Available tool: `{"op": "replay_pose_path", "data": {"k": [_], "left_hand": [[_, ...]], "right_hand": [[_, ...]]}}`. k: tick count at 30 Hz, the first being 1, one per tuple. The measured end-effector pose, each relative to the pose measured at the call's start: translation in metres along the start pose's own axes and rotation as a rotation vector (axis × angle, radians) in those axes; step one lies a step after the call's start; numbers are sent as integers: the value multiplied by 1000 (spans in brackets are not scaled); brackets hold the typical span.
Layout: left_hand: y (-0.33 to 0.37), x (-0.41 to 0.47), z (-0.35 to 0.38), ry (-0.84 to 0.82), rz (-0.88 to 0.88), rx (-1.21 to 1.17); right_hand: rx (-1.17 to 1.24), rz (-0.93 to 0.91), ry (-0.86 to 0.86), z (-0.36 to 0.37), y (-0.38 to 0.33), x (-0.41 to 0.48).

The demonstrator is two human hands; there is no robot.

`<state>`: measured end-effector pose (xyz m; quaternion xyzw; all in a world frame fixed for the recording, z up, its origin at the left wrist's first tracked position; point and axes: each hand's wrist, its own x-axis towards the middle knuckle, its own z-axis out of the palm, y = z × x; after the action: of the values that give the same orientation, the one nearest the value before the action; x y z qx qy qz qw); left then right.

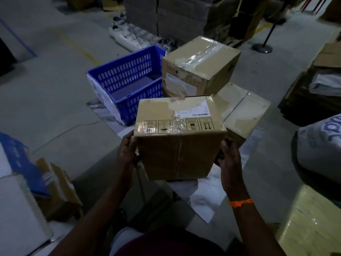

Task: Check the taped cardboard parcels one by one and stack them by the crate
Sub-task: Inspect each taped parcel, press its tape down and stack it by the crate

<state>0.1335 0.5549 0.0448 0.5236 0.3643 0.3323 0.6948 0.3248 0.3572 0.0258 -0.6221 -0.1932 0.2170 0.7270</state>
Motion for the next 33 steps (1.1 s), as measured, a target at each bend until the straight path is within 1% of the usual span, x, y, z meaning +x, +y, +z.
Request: {"op": "replay_pose_path", "data": {"k": [4,8,11,13,17,19,22,24,25,26,27,28,29,30,31,33], "left_hand": [[-20,-19,-9,-27,-26,-36],[-42,-35,-12,-55,-82,-91],[-45,-39,-5,-93,-81,-17],[-44,-37,0,-122,-63,5],[-37,-28,9,-141,-18,29],[-34,-25,15,-150,-10,37],[-32,-18,20,-157,-33,62],[-27,-17,22,-138,-46,146],[-23,-19,23,-119,-8,223],[-16,-21,23,-95,80,329],[-8,-23,25,-80,211,453],[1,-24,29,-93,355,585],[10,-23,35,-150,481,702],[18,-21,42,-245,571,813],[25,-19,51,-349,620,934],[32,-9,70,-507,618,1185]], "right_hand": [[-109,-47,36,-18,10,-19],[-73,26,97,-29,13,-47],[-107,10,150,-40,22,-59],[-105,3,143,-45,31,-61],[-44,22,179,-45,38,-47],[-51,56,192,-45,34,-37],[-138,75,184,-49,27,-28],[-208,70,208,-51,21,-30],[-275,34,252,-51,16,-32],[-374,-42,301,-50,8,-34],[-490,-148,316,-48,-2,-35],[-610,-269,281,-43,-13,-34],[-727,-369,195,-35,-23,-30],[-854,-427,74,-25,-30,-25],[-982,-461,-54,-14,-35,-18],[-1189,-499,-260,7,-34,0]]}}
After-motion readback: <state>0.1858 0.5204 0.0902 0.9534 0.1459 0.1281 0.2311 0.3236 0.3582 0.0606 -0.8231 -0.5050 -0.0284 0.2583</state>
